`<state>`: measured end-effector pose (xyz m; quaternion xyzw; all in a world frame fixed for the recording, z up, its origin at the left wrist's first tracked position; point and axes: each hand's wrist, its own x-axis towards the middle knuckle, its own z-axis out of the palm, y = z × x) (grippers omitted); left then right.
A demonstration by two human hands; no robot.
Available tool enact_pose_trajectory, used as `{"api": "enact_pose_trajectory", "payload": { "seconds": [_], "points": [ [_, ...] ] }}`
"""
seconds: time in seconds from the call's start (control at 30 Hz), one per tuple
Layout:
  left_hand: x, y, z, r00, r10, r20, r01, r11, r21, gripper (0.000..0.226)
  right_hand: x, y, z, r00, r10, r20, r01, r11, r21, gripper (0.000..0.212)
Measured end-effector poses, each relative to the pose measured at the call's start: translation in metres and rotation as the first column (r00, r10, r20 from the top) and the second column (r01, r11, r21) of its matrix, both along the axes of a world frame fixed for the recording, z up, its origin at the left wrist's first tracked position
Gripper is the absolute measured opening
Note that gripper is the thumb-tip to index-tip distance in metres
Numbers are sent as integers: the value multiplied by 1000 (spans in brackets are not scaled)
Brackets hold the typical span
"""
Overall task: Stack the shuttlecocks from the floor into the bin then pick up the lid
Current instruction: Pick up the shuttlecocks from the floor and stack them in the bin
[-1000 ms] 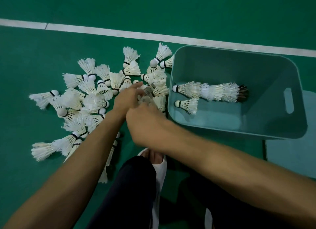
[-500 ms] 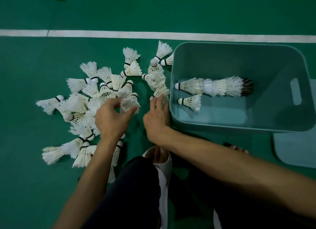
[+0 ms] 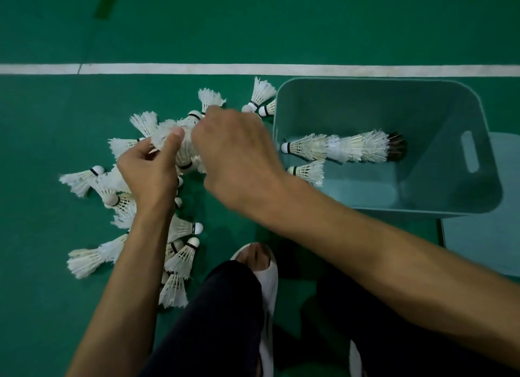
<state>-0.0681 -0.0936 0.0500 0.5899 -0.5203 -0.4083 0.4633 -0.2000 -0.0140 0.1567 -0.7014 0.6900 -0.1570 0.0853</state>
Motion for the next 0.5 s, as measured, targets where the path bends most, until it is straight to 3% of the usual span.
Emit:
{"api": "enact_pose_trajectory", "payload": {
  "seconds": [0.1,0.17,0.23,0.33,0.4,0.5],
  "points": [
    [-16,4,14,998,-39,-43,38,999,-30,59,-41,-7,1,955,-177,238,198,978,-67,14],
    [-32,11,25,993,-109,-47,107,993,-51,48,-76,-2,-1,836,-295,463,367,927,-71,22],
    [-53,20,35,981,-190,-34,186,978,-92,29,-114,8,-7,702,-424,572,521,853,-8,22],
    [-82,32,46,966,-251,-57,239,957,-164,19,-167,28,-24,536,-652,536,697,700,154,17],
    [-99,38,50,959,-277,-65,263,950,-166,18,-193,41,-47,482,-769,419,752,609,254,19],
    [-125,49,54,935,-349,57,354,918,-181,22,-211,51,-83,423,-855,299,760,515,398,13]
  ]
}}
